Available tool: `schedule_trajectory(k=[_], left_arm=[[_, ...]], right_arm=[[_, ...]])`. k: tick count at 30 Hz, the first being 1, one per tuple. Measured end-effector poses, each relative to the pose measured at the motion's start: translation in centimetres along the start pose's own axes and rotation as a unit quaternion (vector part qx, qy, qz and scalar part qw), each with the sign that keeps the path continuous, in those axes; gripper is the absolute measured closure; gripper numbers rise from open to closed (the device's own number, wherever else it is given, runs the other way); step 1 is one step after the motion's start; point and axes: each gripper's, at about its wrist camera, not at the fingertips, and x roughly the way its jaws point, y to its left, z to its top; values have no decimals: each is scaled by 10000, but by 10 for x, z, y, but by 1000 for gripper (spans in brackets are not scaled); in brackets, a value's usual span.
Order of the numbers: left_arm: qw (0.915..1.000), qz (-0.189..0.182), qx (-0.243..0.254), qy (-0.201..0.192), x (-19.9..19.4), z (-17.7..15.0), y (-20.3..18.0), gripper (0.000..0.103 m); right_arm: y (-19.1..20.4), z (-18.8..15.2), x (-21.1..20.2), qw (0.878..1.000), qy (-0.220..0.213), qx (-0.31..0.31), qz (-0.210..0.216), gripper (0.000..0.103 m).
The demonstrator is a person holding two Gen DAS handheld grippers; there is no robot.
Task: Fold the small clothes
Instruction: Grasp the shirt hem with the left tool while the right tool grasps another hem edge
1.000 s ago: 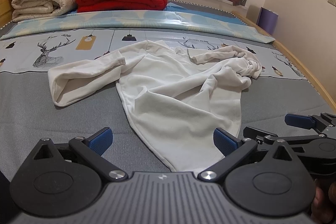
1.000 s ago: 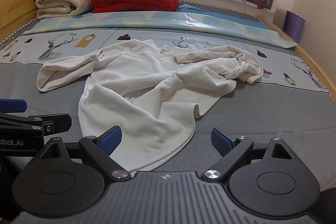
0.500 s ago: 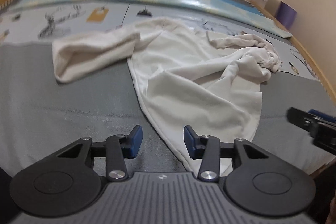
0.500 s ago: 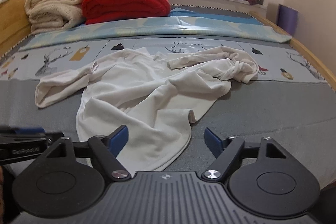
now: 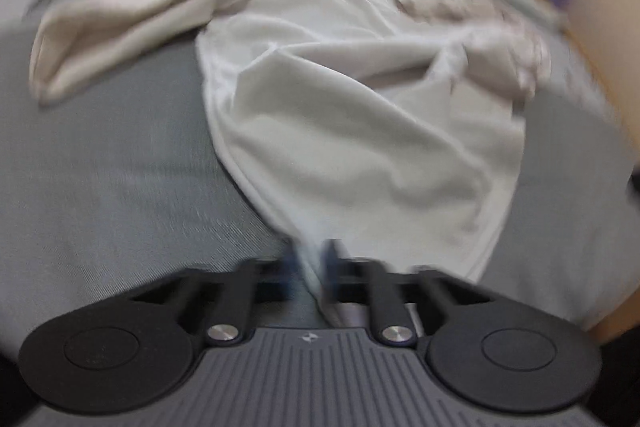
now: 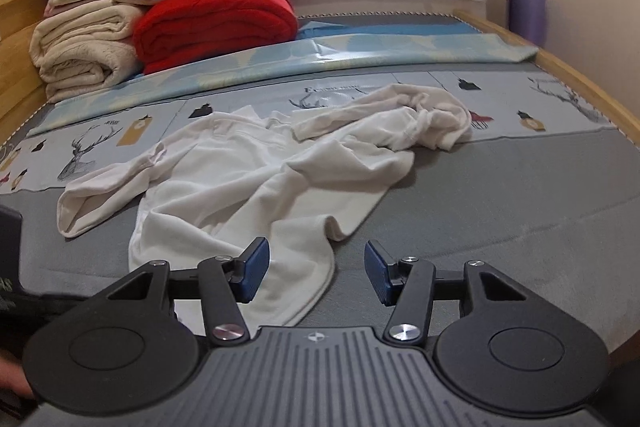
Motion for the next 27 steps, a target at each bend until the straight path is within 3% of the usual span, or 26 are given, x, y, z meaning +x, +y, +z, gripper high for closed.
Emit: schedule_trajectory(k=[3,5,8,9,11,15,18,22,25,27], left_arm=[[9987,303,404,57,-3,19,15,100],[9953,738,614,113,-7,38,43,100],[9888,1179,765,496,-9,60,93,100],[9900,1123,582,620,-12,65,111,100],[9938,631,349,844,-18,74,136,99],[9939,309,817,674,-26,71,148,98],[9962,200,300,790,-19,68,163,98],[9972,101,-94,740,-18,74,176,85],[9963,39,-133,854,-13,81,177,75],[9961,-19,-133,868,-9,83,174,67]], right_arm=[[-6,1,2,9999,2,152,-64,48],[-9,4,3,9997,-11,223,-92,48],[-18,12,4,9992,-76,390,-76,48],[-23,15,5,9990,-75,450,-45,48],[-35,26,8,9980,-107,619,-50,48],[-56,55,27,9981,-220,503,-284,48],[-73,77,47,9988,-289,274,-279,48],[-90,87,83,9994,-67,-135,-316,66],[-97,84,112,9983,415,73,-409,82],[-92,82,124,9977,569,16,-359,82]])
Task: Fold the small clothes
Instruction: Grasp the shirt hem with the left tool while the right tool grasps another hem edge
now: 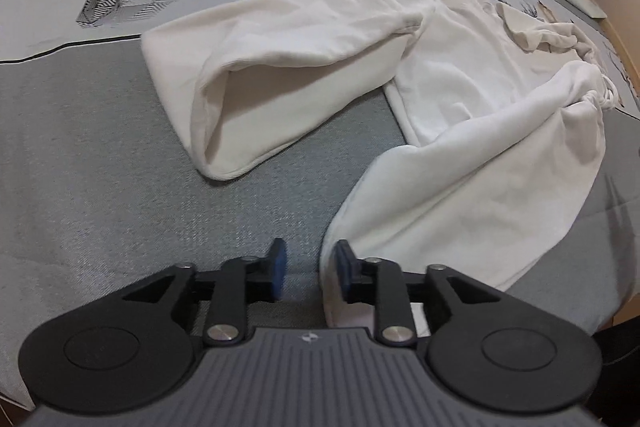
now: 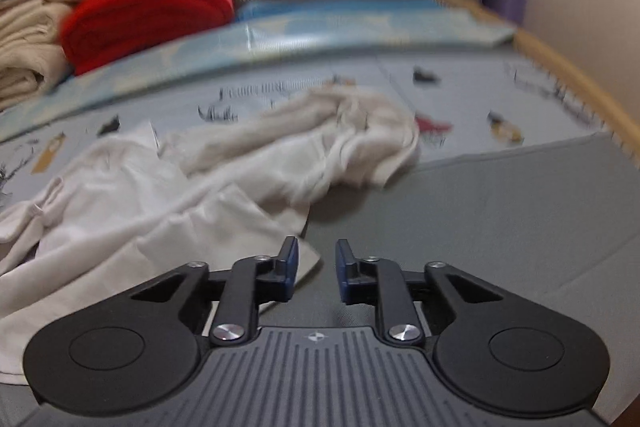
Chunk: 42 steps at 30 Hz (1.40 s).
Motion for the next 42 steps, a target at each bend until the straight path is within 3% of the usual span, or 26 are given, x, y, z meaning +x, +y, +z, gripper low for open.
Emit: schedule_trajectory(k=[5,8,20,28,30,32,34,39,42], left_arm=[[9999,1,116,51,6,1,-7,66],[9999,23,80,68,7,-1,-6,66],[9999,106,46,118,12,-1,-5,66],[9998,-26,62,164,14,1,-6,67],[9998,-27,105,162,15,1,-9,67],[9997,2,147,176,15,2,-11,68],[9997,15,188,140,14,2,-14,79],[9996,115,264,44,7,-1,-18,98],[9996,101,278,-25,0,-5,-21,99]], right_arm=[[15,0,26,9996,272,-103,-15,79],[16,0,48,9981,594,-105,-92,56],[17,2,92,9958,870,-273,-47,52],[21,4,110,9942,998,-393,14,52],[23,3,109,9939,986,-498,69,58],[25,3,105,9932,985,-607,119,72],[25,3,99,9927,993,-662,185,94],[12,-1,72,9924,952,-680,393,96],[3,-7,52,9913,1004,-682,514,97]])
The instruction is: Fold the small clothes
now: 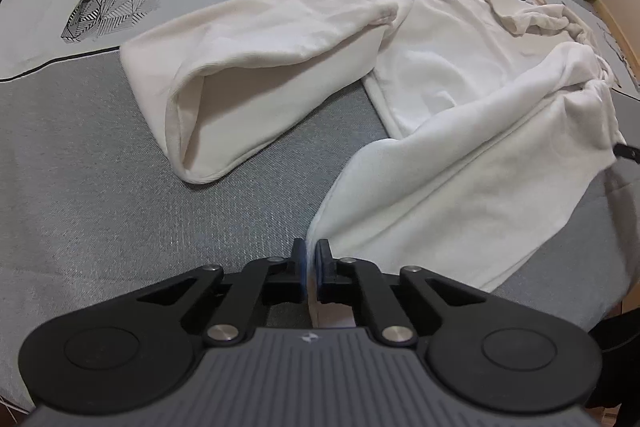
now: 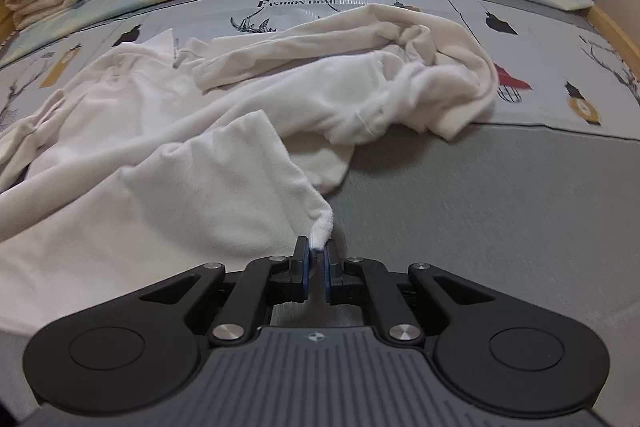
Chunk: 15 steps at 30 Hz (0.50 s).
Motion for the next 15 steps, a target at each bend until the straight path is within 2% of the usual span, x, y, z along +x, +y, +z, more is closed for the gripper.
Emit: schedule_trajectory(k=[6,9,13,15], left_arm=[[9997,-99,172,-174,-18,-11,-3,100],[9995,-120,195,-207,-25,-13,-1,103],[9994,276,183,-79,-25,-15,7,103],[9998,177,134,-15,-26,-17,11,103]], right_arm=[[-4,-30,-31,9986,309,-256,339,97],[-8,-47,-37,9953,746,-389,477,97],[-21,-65,-37,9886,1396,-376,423,98],[-28,-71,-36,9851,1646,-246,436,98]])
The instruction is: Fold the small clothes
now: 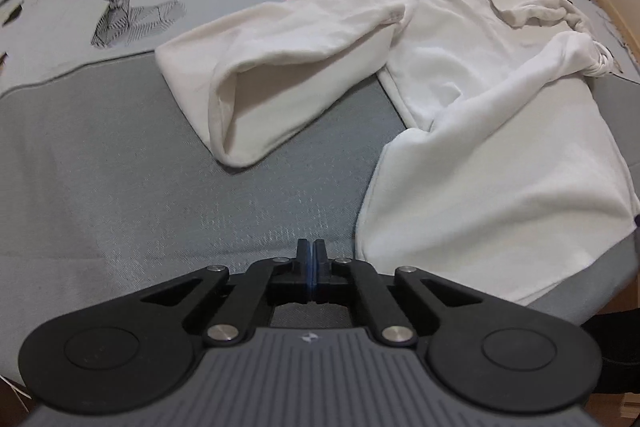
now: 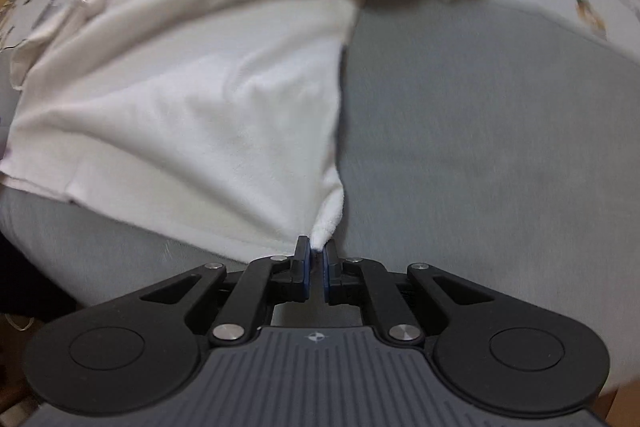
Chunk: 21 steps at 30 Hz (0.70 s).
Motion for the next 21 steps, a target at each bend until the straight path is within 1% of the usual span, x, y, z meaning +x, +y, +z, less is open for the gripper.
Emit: schedule_trajectory(k=[1,3,5,6,7,8,9,10,11,13,15,18,21], left_arm=[[9999,-114,-37,33,1,-1,1,103],[9993,-346,-145,43,1,-2,2,101],[9984,-477,-303,62,3,-1,4,95],[9977,-537,-403,73,4,0,5,89],[9970,-583,-501,91,6,1,6,84],[9964,-615,-571,118,8,2,5,83],[9960,-646,-601,155,11,3,4,83],[9960,-652,-584,195,13,4,1,83],[9963,-644,-529,228,15,6,-3,83],[9966,-663,-408,271,18,8,-11,77],[9973,-593,-279,337,23,7,-18,74],[9979,-473,-146,418,28,6,-23,73],[9978,-383,-55,538,35,5,-26,73]], right_arm=[[-2,-2,1,10000,94,25,19,98],[-4,-5,0,9999,104,20,-41,98],[-6,-2,-5,9999,-59,112,20,96],[-6,0,-9,9996,-207,202,15,96],[-8,2,-12,9989,-339,315,-2,88],[-9,5,-14,9980,-458,437,-36,81],[-10,7,-16,9967,-583,566,-71,66],[-11,9,-18,9952,-700,686,-49,59],[-11,12,-18,9943,-753,751,25,59],[-11,18,-18,9932,-829,798,167,60],[-8,23,-15,9935,-813,784,158,60],[0,28,-3,9965,-540,643,13,60],[9,26,11,9993,-149,280,-188,60]])
